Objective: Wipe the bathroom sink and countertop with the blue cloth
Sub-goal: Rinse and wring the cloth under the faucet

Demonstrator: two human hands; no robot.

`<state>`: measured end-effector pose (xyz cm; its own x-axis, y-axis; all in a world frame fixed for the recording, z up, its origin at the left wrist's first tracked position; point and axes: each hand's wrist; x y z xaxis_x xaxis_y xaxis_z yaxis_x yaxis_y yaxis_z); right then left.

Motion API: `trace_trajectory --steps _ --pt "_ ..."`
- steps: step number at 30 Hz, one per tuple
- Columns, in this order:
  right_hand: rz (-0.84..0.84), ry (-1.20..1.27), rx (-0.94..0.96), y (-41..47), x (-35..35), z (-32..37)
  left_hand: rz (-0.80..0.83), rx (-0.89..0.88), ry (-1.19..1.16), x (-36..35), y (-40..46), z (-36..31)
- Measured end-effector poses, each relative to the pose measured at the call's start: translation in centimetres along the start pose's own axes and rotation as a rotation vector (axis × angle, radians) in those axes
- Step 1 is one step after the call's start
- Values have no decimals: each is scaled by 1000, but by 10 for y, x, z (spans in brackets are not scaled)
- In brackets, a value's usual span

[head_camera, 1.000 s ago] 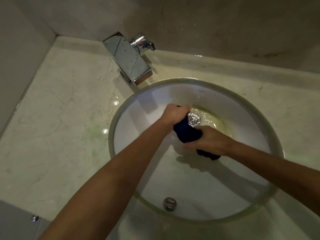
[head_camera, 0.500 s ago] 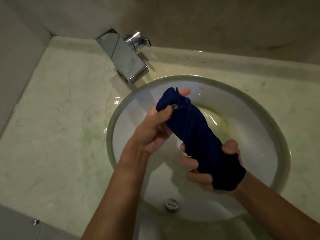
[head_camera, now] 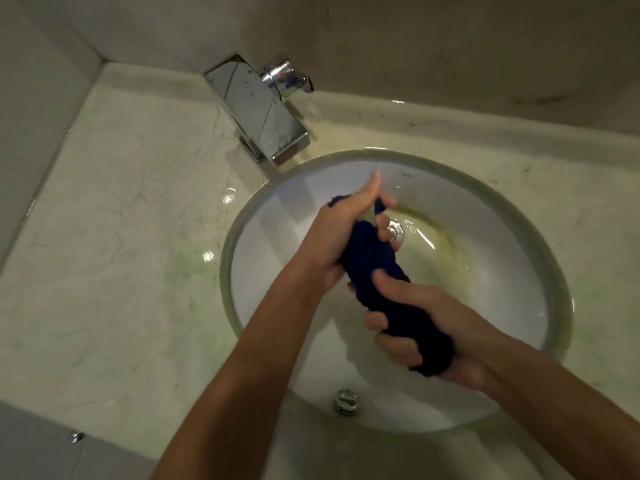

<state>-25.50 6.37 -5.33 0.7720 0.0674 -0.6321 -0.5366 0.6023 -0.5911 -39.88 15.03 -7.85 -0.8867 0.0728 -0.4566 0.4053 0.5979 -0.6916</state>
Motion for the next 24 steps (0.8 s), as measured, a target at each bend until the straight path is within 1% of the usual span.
trace_trajectory --steps 1,2,3,4,6,8,10,12,15,16,19,20,24 --pt "-161 -260 -9 9 2 0 -135 17 116 2 10 4" --pt "-294 -466 -2 21 6 -3 -262 35 215 5 20 11" --pt "-393 -619 15 33 11 -9 -377 58 312 9 32 20" --pt "-454 -756 39 45 17 -16 -468 85 410 11 43 27" --pt "-511 -1040 47 66 32 -33 -618 146 602 12 59 40" --pt "-571 -1284 19 77 39 -44 -718 179 793 10 67 47" --pt "-601 -1429 17 79 37 -44 -749 217 904 8 68 49" --pt "-581 -1527 5 75 29 -41 -744 244 959 8 67 48" --pt "-544 -1536 4 70 21 -39 -735 270 986 9 62 44" --pt "-506 -1513 -13 67 18 -38 -734 276 1001 11 61 43" --pt "-279 -1499 -104 59 7 -35 -717 308 1011 16 55 39" --pt "-255 -1529 -120 56 4 -35 -708 320 1003 17 53 39" --pt "-332 -1832 -85 49 -5 -36 -684 325 1022 13 50 39"
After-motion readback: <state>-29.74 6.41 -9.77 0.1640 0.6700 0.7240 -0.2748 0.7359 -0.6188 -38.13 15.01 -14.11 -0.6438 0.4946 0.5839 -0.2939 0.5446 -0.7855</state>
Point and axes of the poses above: each hand's wrist, its own y-axis towards the middle knuckle, its own x-axis out of the back of the hand, z = x × y, and after that the axes turned 12 degrees about x, right-handed
